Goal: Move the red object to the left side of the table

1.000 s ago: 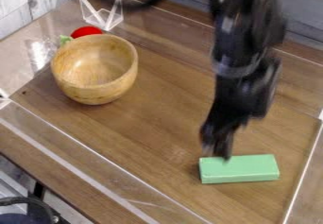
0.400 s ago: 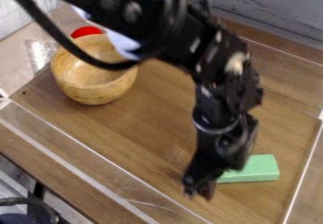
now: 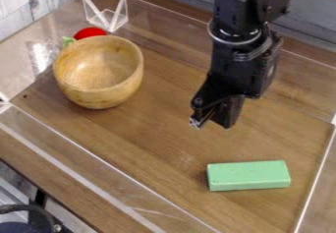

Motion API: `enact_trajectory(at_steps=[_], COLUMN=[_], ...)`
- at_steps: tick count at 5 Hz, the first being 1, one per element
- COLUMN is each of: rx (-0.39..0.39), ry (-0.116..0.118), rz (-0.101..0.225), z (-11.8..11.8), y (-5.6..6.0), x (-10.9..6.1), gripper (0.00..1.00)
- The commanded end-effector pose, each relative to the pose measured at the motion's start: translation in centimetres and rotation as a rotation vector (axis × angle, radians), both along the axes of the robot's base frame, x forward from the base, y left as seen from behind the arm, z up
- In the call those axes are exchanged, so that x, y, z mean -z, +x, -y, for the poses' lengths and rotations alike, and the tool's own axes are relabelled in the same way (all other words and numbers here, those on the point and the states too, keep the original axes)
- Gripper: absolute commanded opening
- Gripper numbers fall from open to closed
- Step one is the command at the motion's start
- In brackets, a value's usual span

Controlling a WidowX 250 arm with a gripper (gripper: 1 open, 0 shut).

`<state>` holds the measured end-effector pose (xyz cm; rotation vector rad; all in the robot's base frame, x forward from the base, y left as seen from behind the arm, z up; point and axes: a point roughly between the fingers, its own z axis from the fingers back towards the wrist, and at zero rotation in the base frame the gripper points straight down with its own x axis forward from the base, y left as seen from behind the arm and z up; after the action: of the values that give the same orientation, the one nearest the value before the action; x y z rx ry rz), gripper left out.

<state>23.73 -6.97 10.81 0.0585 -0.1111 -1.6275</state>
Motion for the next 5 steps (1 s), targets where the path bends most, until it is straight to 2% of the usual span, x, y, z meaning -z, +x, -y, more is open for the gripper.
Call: enact_trajectory(at_steps=[1,2,3,4,5], rx=[0.03,0.072,0.049,0.099,0.137], ry=[-0.017,-0.026,-0.07,-0.124,-0.174], rz=[0.06,0.073,0.115,0.099,0.08], z=[-1.2,-3.2,-3.0,-2.4,-2.2], y=[-0.2,-2.2,-4.0,-4.6,-4.6], x=[-1.3,-1.2,-1.5,-0.2,0.8], gripper=[0.0,0.0,0.0,0.0,0.0])
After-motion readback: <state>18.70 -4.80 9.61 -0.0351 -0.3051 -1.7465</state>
